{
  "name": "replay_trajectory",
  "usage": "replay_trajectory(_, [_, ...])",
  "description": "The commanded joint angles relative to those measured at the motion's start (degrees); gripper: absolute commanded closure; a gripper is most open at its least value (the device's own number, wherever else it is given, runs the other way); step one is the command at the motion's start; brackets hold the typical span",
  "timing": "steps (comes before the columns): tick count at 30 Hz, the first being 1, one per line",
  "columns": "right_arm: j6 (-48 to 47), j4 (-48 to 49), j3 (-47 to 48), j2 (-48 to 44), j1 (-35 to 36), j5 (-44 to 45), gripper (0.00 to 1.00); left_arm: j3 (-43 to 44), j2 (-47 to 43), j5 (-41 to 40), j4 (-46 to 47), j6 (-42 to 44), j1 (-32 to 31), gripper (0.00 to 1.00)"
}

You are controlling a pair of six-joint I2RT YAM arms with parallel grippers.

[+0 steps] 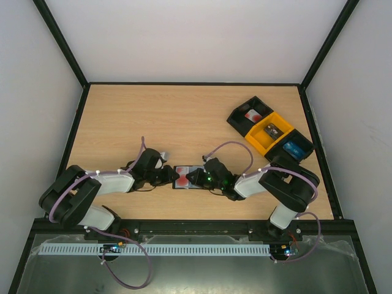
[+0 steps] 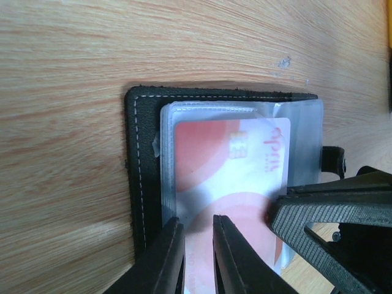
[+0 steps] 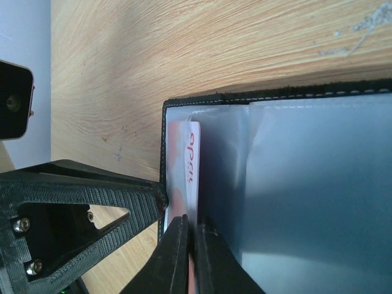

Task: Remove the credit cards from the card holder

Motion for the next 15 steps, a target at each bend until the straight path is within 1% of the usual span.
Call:
replay_trajectory(1, [0.52, 1.55, -0.48, -1.29, 0.33, -0.93, 0.92, -0.94, 0.84, -3.06, -4.33, 0.76, 0.44, 0.83])
replay_trajectory(4, [0.80, 2.00, -0.28, -1.31, 0.40, -1.36, 0.91, -0.95, 1.18, -3.10, -4.52, 0.90, 0.38, 0.83])
replay_trajectory(8, [1.25, 3.01, -0.69, -1.84, 0.38, -1.11, 0.97, -1.16, 1.56, -3.14, -4.49, 0.99, 0.43, 0.83])
replay_trajectory(11, [1.21, 2.94, -0.84, -2.30, 0.34, -0.99, 0.98, -1.27, 1.59, -3.31, -4.48, 0.99, 0.38, 0.84])
replay_trajectory(13, [1.25, 2.94, -0.93, -2.49, 0.29, -0.86, 0.96, -1.32, 1.56, -3.46, -4.56, 0.94, 0.42, 0.85])
replay_trajectory(15, [1.55, 2.89, -1.06, -2.49, 0.30, -0.88, 0.92, -1.40, 1.61, -3.57, -4.57, 0.89, 0.46, 0.86])
